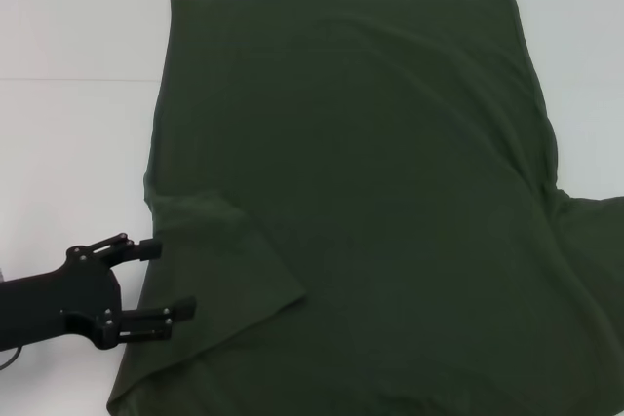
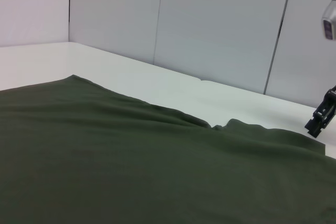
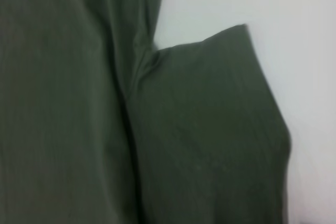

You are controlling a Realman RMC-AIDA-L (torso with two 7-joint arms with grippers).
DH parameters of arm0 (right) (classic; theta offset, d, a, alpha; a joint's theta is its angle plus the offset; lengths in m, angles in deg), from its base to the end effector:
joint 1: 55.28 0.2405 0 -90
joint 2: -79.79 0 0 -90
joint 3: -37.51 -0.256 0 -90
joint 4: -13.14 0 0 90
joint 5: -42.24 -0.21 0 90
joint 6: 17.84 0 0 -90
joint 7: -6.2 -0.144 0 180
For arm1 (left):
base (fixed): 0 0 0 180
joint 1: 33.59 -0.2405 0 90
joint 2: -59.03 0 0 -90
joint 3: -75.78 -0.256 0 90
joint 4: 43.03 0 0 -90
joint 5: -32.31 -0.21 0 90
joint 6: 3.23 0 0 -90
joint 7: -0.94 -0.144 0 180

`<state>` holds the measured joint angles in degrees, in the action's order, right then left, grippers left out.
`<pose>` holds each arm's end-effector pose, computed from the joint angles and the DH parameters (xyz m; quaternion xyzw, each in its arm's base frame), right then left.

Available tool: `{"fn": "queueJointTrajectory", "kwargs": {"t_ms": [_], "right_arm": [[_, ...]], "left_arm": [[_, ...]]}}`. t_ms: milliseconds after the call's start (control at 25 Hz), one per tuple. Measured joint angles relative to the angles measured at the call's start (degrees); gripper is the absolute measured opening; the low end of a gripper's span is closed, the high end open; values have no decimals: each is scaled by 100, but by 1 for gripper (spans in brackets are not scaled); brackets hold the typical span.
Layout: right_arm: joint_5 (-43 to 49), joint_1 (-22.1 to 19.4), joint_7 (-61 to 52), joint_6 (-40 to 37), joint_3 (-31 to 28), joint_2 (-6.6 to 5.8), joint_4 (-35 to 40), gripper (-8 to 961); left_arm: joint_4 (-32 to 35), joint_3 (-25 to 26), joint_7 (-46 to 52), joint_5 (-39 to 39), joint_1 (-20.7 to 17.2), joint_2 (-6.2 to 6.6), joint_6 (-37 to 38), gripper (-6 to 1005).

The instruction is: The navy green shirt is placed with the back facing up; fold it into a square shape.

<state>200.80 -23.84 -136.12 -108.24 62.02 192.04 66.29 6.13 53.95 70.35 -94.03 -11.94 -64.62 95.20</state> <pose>0.3605 0.3188 0.1084 -0.6881 0.6887 -0.0029 0.2285 -0.3117 0.2734 0.0271 -0.9329 -0.2008 -0.2182 0.2044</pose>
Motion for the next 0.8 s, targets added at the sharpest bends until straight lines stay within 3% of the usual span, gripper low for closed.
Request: {"fn": "queueJointTrajectory", "kwargs": {"t_ms": [240, 800], "right_arm": [[11, 15, 36, 117, 178, 9, -58, 817], [11, -8, 150, 237, 212, 0, -223, 816]], "left_arm": [[-16, -9, 4, -3, 15, -5, -2, 934], [-29, -14, 11, -5, 16, -14, -19, 934]]}}
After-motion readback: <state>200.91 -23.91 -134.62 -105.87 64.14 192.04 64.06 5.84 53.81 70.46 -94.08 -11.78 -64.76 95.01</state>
